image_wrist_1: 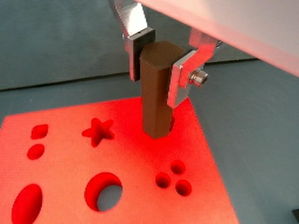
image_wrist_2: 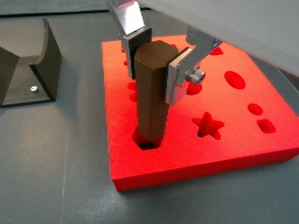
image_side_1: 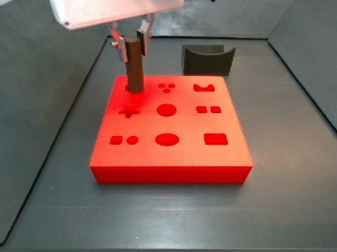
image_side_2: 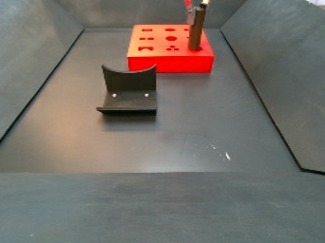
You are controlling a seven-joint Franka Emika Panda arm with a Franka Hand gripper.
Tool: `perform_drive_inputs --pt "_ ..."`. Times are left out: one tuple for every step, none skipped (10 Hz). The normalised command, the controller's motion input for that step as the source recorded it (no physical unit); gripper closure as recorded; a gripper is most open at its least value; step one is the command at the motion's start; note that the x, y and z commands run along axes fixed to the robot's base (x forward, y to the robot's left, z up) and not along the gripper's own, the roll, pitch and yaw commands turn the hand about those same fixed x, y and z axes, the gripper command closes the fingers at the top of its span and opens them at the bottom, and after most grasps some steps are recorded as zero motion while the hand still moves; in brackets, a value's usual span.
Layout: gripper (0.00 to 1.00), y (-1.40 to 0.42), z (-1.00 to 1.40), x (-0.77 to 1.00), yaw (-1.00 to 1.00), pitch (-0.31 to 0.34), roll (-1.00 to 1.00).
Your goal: Insert the hexagon object.
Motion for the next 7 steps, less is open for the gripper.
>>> perform_drive_inputs --pt "1.0 0.0 0.12 -0.21 -0.25 0.0 0.02" --pt "1.0 0.0 0.09 -0.23 -0.28 0.0 0.0" --pt "1.0 0.0 0.0 -0.05 -0.14 0.0 0.0" --pt "1.0 0.0 0.0 0.1 -0.16 0.0 0.0" --pt "1.0 0.0 0.0 0.17 -0.19 0.0 0.0" --pt "1.0 0.0 0.0 0.2 -0.14 0.0 0.0" --pt "1.0 0.06 0.0 0.02 -0.09 0.0 0.0"
